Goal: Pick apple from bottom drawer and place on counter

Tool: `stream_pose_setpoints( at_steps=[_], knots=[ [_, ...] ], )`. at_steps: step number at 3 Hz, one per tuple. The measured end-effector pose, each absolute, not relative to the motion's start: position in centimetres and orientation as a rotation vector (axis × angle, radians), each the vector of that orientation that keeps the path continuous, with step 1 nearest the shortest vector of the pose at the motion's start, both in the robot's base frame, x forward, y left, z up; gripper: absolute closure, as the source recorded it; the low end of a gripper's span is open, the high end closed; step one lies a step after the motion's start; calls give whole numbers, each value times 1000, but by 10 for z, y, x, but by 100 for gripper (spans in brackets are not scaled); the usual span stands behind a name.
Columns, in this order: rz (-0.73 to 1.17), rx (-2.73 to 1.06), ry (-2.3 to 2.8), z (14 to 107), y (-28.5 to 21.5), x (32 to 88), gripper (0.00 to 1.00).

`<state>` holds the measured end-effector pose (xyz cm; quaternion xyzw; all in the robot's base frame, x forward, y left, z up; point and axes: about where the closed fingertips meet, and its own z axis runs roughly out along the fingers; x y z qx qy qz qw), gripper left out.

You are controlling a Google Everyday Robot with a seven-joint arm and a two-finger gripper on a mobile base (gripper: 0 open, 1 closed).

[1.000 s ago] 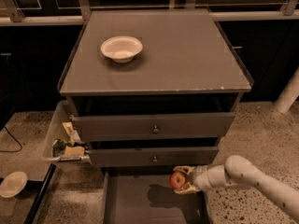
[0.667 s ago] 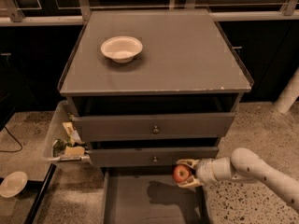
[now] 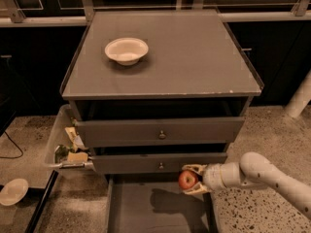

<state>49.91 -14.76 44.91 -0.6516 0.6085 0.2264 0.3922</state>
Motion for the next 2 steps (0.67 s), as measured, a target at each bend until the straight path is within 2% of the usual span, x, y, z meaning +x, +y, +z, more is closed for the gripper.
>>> stream_pose_setpoints(
  at_steps=[2],
  knots=[
    [549,-1720,1332,559,-143,476,100]
  ],
)
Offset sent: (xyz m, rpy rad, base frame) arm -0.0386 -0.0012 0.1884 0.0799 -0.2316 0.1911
